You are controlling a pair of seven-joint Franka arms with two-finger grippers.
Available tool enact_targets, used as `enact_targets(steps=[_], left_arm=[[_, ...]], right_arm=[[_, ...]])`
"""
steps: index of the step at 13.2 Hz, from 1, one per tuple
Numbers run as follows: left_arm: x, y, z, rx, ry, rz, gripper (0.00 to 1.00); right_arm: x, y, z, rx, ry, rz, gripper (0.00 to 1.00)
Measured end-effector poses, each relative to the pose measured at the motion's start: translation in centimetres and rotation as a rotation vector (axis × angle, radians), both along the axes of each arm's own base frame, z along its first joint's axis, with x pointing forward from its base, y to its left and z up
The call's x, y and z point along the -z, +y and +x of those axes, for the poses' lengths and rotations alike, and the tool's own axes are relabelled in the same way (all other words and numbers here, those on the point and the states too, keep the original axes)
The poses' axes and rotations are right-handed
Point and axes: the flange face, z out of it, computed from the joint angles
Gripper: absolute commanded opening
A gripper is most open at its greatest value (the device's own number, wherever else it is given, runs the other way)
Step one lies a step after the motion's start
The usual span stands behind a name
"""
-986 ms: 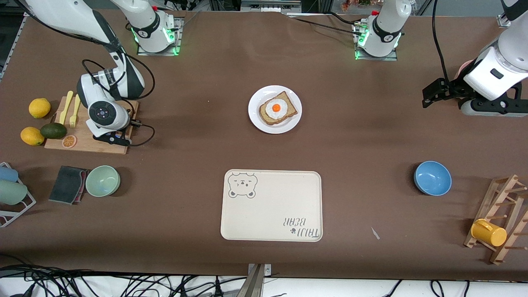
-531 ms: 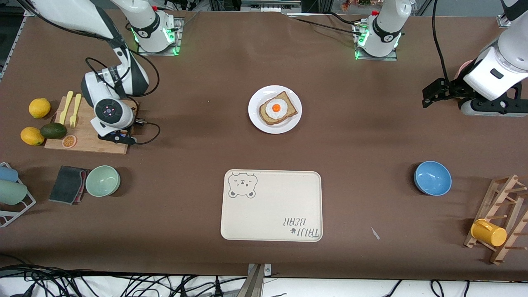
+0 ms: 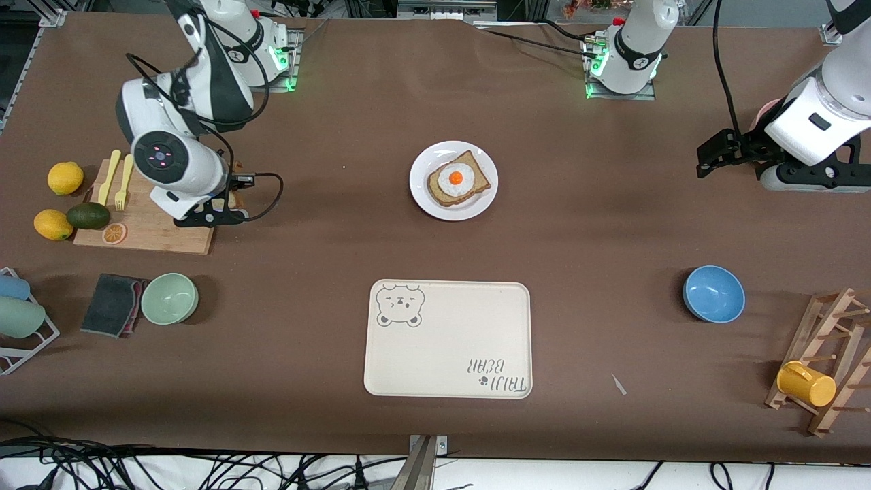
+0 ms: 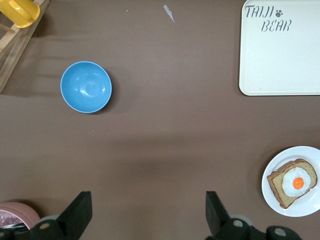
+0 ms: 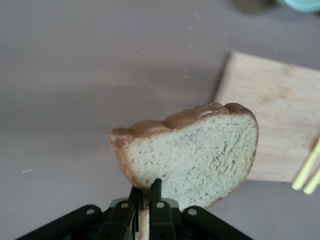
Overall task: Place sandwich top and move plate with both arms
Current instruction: 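Carry the bread slice with the right gripper over the egg toast plate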
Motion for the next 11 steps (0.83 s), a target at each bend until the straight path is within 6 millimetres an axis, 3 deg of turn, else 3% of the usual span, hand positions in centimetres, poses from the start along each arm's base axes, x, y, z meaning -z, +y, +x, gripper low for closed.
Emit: enact_targets(steps=[3,5,7,11], left_arm=[[0.0,0.0,0.0,0.000,0.000,0.000,1.00],[0.0,0.0,0.0,0.000,0.000,0.000,1.00],[0.0,0.0,0.0,0.000,0.000,0.000,1.00],[0.0,0.0,0.0,0.000,0.000,0.000,1.00]], right_arm=[[-5.3,4.9,2.2,-0.068,-0.071,0.081,0.00],[-7.0,9.1,3.4,-0.126,-0.083,0.105,0.00],[-7.1,12.8,4.6,-0.171,-0.095,0.134,0.00],[-4.7,21.6,5.0,-0.201,-0.099,0.165,0.00]])
